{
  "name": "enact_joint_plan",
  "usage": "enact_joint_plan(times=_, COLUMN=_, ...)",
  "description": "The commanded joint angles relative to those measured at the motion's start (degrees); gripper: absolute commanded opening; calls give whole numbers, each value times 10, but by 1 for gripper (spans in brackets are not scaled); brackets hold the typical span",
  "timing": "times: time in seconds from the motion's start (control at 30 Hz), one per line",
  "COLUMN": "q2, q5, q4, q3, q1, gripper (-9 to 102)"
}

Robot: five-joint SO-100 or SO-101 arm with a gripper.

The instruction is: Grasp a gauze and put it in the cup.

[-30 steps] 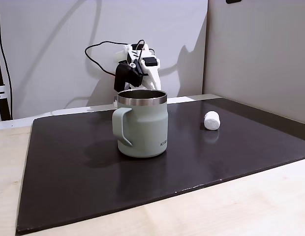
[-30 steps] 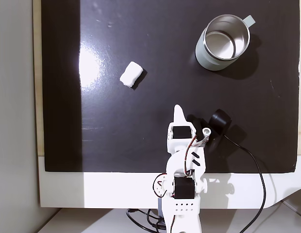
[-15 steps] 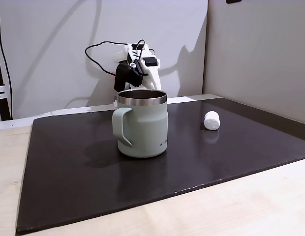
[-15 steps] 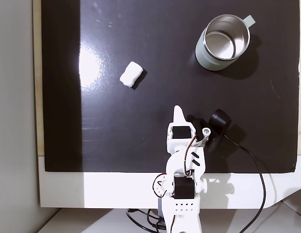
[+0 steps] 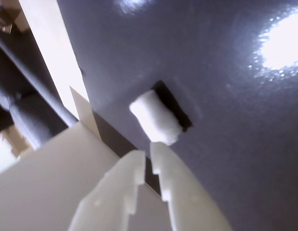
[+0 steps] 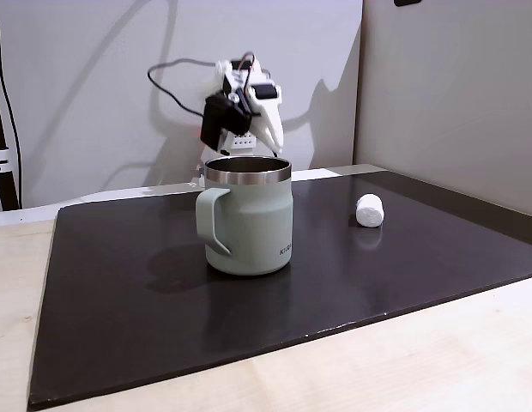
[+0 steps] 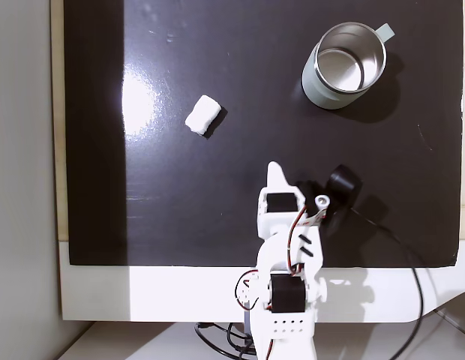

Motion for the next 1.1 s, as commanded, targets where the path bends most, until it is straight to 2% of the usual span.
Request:
enact_joint_plan(times=0.0, q2=-124, q5=-9, q4=20, q3=-160, q1=-12, gripper=0)
enact_joint_plan(times=0.2, q2=-286, q5=-54, q4=78, q3=-341, q1=-47, gripper=0)
enact_joint_plan(times=0.23, q2=-318, q5=-77, q4=98, q3=-374, q1=-51, gripper=0)
enact_joint_plan(times=0.27, q2=-349, q5=-147, q4=118, q3=-404, q1=-52, gripper=0)
enact_joint_plan(times=0.4, q2=-438, q5=-174, q4=142, q3=-488, q1=-70, gripper=1)
enact_joint_plan(times=0.53, q2=-540, q5=-186, q4=195, q3=-577, q1=-86, gripper=6)
enact_joint_plan(times=0.67, q2=-662, q5=-173, q4=282, q3=-709, q1=-84, gripper=20)
enact_joint_plan(times=0.93, q2=-873, q5=-189, q4=404, q3=-926, q1=-105, gripper=37)
enact_joint_plan(times=1.07, q2=-972, q5=-192, q4=440, q3=-1016, q1=-122, gripper=39)
